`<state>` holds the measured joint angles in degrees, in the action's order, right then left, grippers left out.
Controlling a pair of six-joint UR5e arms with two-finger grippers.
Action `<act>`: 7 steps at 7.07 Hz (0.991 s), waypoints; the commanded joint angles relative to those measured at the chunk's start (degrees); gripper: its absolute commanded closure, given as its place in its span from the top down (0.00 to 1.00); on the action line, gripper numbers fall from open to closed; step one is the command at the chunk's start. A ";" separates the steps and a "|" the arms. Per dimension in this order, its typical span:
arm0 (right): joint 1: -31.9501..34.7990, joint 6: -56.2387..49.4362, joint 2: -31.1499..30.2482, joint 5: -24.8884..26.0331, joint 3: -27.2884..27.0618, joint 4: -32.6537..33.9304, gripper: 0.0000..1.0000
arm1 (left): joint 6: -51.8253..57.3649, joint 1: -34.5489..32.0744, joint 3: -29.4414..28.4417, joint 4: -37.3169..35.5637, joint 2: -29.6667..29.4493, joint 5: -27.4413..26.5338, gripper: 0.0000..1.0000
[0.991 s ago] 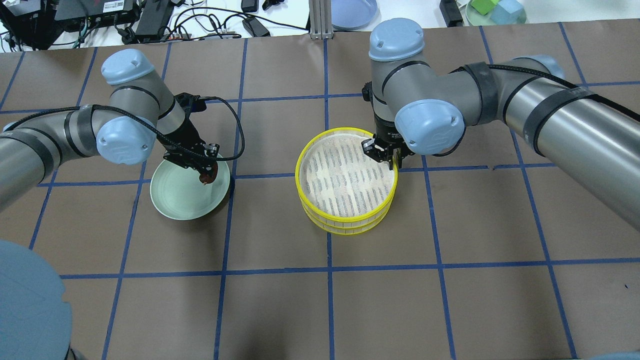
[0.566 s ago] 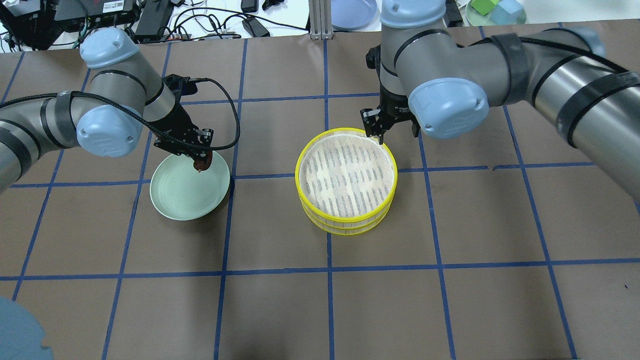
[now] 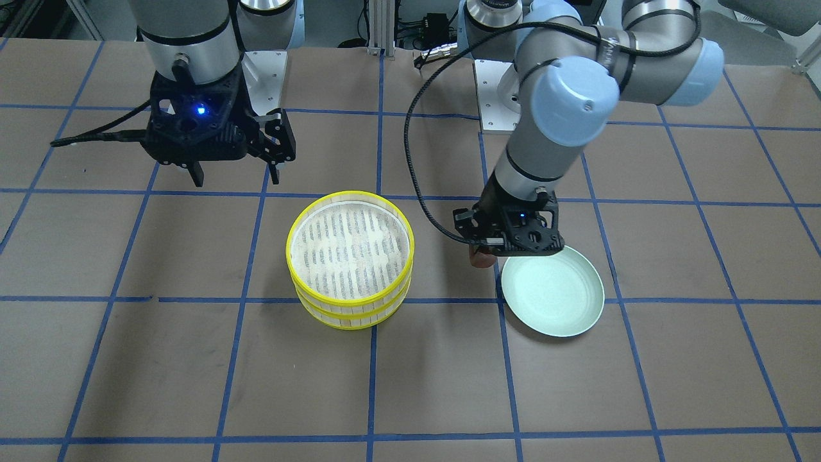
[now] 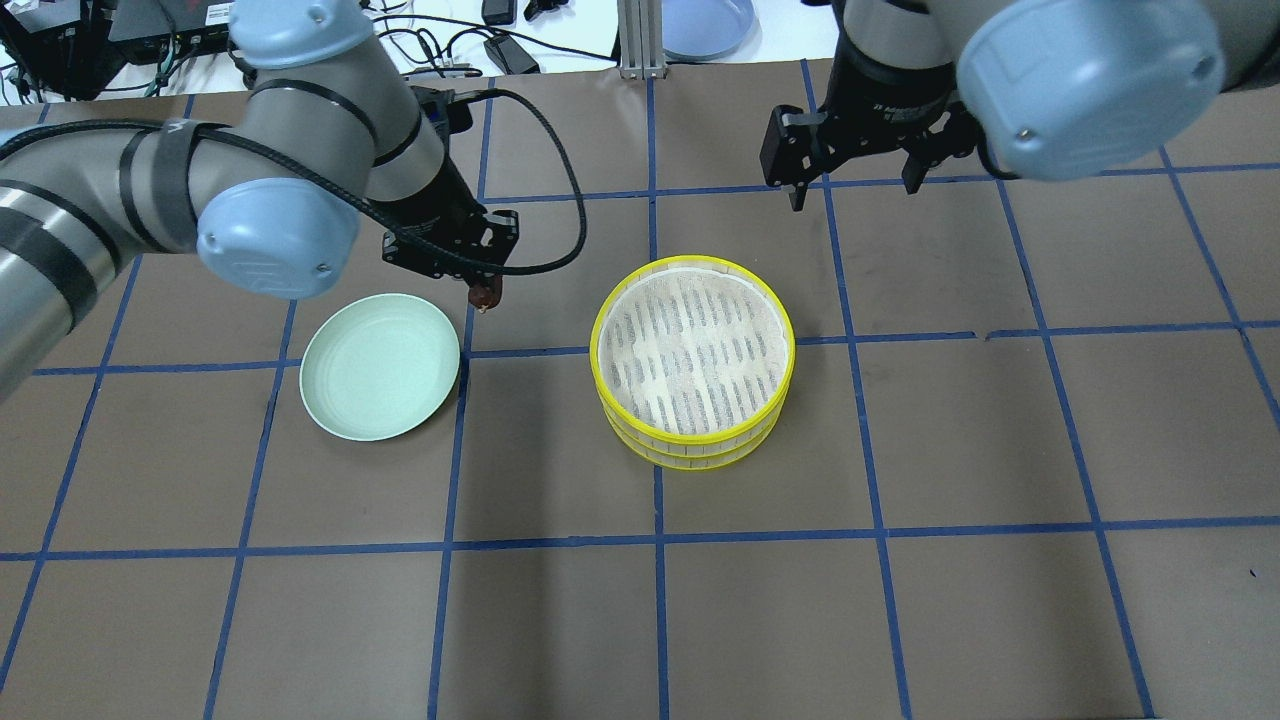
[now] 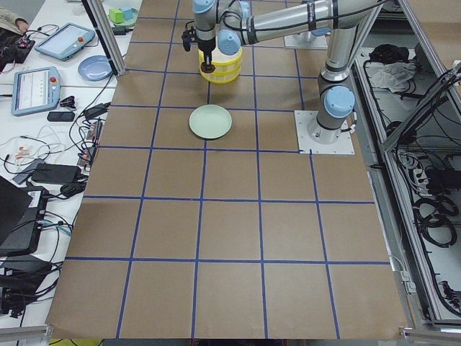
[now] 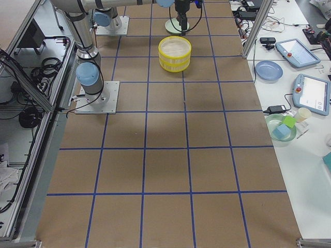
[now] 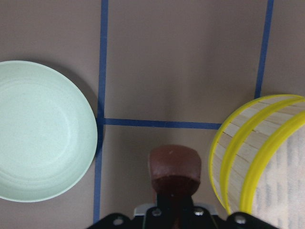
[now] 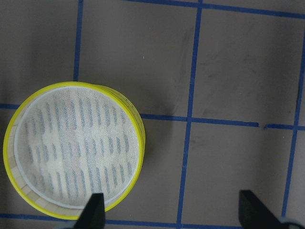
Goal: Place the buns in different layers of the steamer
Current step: 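Lift the brown bun toward the steamer with the left gripper while the right rises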
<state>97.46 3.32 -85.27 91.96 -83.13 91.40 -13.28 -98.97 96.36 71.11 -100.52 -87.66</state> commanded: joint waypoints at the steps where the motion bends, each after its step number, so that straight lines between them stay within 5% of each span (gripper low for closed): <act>1: -3.06 -1.20 -0.34 -0.82 2.01 -4.04 1.00 | -13.10 -9.37 -2.05 -0.01 -0.02 -4.28 0.00; 4: -3.51 -0.78 -1.92 -0.55 1.04 -7.37 1.00 | -21.34 -12.74 -1.88 -4.03 -4.58 4.30 0.00; 6: -3.51 -0.42 -2.09 -0.56 1.04 -7.46 1.00 | -21.00 -14.23 -1.88 -6.16 -5.91 4.42 0.00; 7: -3.51 -0.34 -2.18 -0.56 1.04 -7.55 1.00 | -20.30 -14.41 -1.53 -6.68 -7.31 4.42 0.62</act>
<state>93.96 2.86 -87.32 91.41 -82.08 83.97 -34.08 -112.98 94.54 65.12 -106.44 -83.44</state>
